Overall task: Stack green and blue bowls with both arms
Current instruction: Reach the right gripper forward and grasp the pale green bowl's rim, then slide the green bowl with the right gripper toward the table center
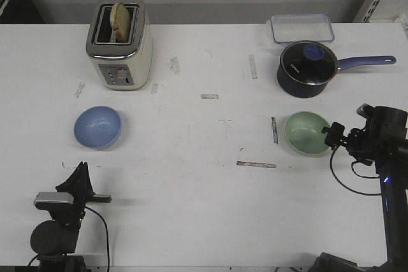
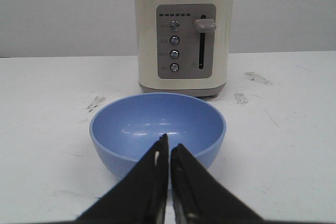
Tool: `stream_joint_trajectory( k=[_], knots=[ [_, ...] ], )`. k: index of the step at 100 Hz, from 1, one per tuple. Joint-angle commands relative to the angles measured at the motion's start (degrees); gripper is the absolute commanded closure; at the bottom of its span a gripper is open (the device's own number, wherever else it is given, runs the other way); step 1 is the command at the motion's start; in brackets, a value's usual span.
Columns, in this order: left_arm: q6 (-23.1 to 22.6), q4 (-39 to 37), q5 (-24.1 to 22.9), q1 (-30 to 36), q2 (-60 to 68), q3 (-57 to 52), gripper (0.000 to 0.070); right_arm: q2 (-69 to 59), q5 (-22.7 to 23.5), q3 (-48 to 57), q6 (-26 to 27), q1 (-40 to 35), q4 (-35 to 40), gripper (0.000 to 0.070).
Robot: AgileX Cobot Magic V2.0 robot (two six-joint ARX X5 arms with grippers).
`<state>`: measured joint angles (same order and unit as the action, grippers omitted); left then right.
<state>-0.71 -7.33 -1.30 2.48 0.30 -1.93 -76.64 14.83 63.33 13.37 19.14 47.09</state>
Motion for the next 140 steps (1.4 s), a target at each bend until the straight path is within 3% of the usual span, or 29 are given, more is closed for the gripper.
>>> stream_joint_trajectory(
  k=[1, 35, 59, 99, 140],
  knots=[
    [0.1, -0.9, 0.0, 0.0, -0.1, 1.2, 0.0699, -2.6, 0.3, 1.0, -1.4, 0.2, -0.5, 0.0240],
    [0.1, -0.9, 0.0, 0.0, -0.1, 1.2, 0.0699, -12.9, 1.6, 1.0, -2.9, -0.9, -5.6, 0.0264],
    [0.1, -0.9, 0.0, 0.0, -0.1, 1.2, 0.0699, -13.6, 1.7, 1.0, -2.9, -1.5, -8.1, 0.0700],
    [0.1, -0.9, 0.0, 0.0, -0.1, 1.2, 0.0699, -7.3, 1.7, 1.7, -1.5, -5.4, -7.7, 0.0700],
    [0.1, -0.9, 0.0, 0.0, -0.1, 1.2, 0.0699, -5.3, 1.4, 1.7, 8.9, -28.9, -11.9, 0.0700]
  ],
)
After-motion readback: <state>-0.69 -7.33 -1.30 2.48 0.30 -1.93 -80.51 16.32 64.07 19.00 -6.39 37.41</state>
